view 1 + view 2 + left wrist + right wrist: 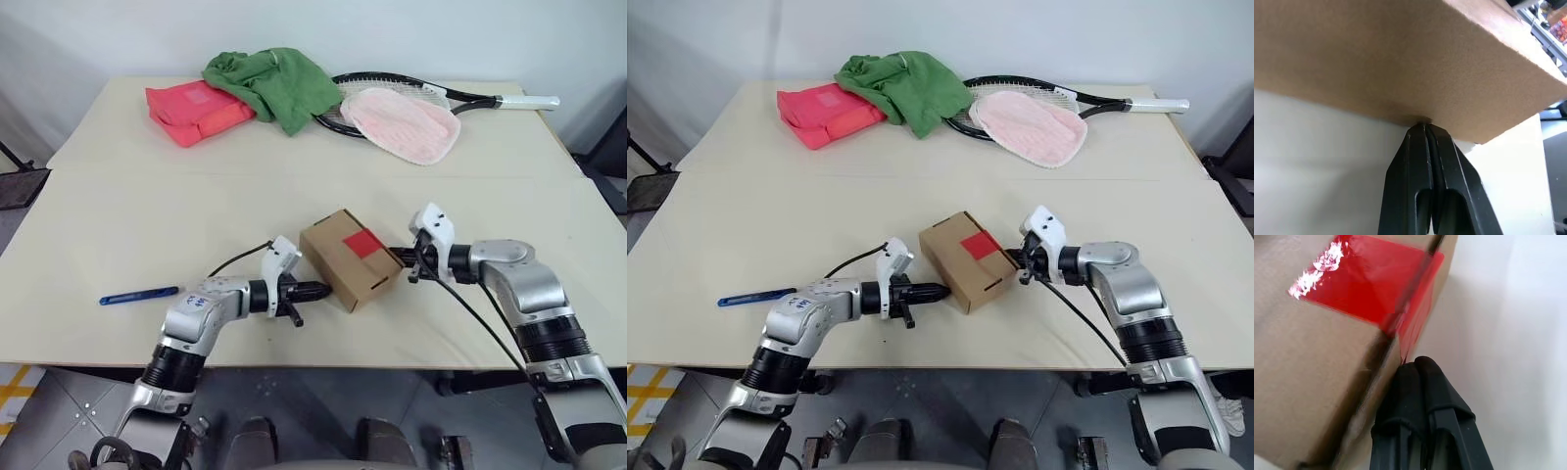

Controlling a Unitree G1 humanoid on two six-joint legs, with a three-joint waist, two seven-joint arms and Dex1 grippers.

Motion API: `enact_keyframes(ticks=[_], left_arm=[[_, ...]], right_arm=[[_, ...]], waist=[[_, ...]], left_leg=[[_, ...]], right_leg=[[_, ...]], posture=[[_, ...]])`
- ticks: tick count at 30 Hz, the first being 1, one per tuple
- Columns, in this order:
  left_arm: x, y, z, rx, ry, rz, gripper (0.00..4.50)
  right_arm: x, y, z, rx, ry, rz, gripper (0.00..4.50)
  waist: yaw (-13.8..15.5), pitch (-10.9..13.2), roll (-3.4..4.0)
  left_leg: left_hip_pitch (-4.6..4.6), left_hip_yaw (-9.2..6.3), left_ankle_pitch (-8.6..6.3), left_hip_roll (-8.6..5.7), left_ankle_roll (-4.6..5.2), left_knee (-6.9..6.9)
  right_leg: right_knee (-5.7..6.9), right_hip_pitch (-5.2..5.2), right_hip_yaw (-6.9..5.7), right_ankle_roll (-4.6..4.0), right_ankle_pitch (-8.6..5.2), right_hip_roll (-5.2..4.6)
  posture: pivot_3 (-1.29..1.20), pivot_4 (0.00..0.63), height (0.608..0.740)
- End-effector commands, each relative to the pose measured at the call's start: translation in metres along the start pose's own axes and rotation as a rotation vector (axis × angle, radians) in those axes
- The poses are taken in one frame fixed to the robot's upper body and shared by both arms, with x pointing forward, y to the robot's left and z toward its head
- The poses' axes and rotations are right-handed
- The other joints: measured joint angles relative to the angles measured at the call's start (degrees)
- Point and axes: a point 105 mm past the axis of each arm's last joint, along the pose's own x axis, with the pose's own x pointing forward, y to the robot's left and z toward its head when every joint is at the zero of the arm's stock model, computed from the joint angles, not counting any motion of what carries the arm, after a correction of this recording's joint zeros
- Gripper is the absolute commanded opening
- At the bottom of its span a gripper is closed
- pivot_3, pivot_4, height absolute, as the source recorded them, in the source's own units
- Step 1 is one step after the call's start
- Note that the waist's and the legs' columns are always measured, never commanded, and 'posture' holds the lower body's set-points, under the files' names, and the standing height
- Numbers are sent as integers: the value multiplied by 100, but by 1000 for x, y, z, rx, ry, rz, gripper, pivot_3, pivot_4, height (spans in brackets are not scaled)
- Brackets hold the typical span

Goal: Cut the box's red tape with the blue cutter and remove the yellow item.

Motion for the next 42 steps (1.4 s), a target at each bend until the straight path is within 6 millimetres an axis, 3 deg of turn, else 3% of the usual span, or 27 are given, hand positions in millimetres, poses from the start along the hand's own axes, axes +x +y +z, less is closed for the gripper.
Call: enact_keyframes(ticks=[1, 3, 7, 10, 13, 16, 17, 22, 26, 29, 32, 42], left_arm=[[-36, 0, 16, 97, -39, 32, 43], [-59, -2, 15, 121, 1, 38, 419], [-105, -16, 32, 188, -62, 14, 1462], [-142, -18, 36, 239, -96, 56, 2400], [-205, -1, 15, 428, 23, 205, 3368], [-244, 6, -5, 429, 109, 250, 4253], [-264, 12, -12, 406, 131, 297, 4466], [-344, 35, -26, 324, 171, 540, 4466], [-389, 37, -41, 240, 255, 668, 4466], [-406, 34, -44, 221, 277, 708, 4466], [-405, 34, -43, 227, 266, 682, 4466], [-327, 66, -41, 353, 251, 407, 4466]], right_arm=[[-23, -14, 31, 46, -146, -63, 0], [-40, -17, 33, 31, -131, -73, 181], [-71, -15, 42, -42, -174, -59, 1273], [-87, 4, 61, -106, -304, 36, 2362], [-89, 44, 65, -214, -381, 171, 3425], [-85, 72, 64, -256, -417, 250, 4395], [-83, 84, 63, -265, -441, 281, 4500], [-78, 126, 68, -267, -505, 408, 4500], [-77, 158, 77, -324, -546, 496, 4500], [-77, 170, 79, -341, -556, 497, 4500], [-76, 170, 79, -321, -562, 469, 4500], [-74, 157, 61, -309, -473, 421, 4500]], waist=[[-22, 2, 3], [-57, 7, 11], [-42, 12, 18], [-67, 13, 19], [-114, 16, 24], [-89, 19, 29], [-79, 20, 30], [-15, 21, 24], [-57, 19, 16], [-65, 16, 12], [-53, 12, 5], [62, -4, -22]], left_leg=[[-1, 0, 0, 0, 0, -3], [-2, 0, 0, 0, 0, -9], [-1, 0, 0, 0, 0, -20], [-1, 4, 0, 0, 0, -28], [5, 20, 0, 3, 0, -38], [6, 30, -1, 5, -1, -43], [6, 31, -2, 5, -2, -39], [3, 32, -9, 6, 2, -30], [5, 32, -10, 9, 2, -38], [6, 35, -13, 9, 0, -40], [7, 37, -14, 9, 0, -37], [13, 40, -13, 11, 0, -29]], right_leg=[[0, -1, 0, 0, 0, 0], [2, -6, 0, 0, 0, 0], [-2, -5, 0, 0, 0, -2], [-18, -5, 0, 0, 0, -1], [-19, -16, 1, -1, -1, -1], [-22, -23, 0, -3, -1, -2], [-24, -21, 0, -5, 0, -2], [-24, -19, 0, -11, 4, -4], [-20, -24, -2, -11, 4, -2], [-18, -25, -3, -11, 4, -2], [-11, -27, -3, -11, 4, -2], [15, -29, -2, -12, 4, -2]], posture=[[0, 150, 740], [0, 150, 740], [0, 150, 740], [0, 150, 740], [0, 150, 740], [0, 150, 740], [0, 150, 740], [0, 150, 740], [0, 150, 740], [0, 150, 740], [0, 150, 740], [0, 150, 740]])
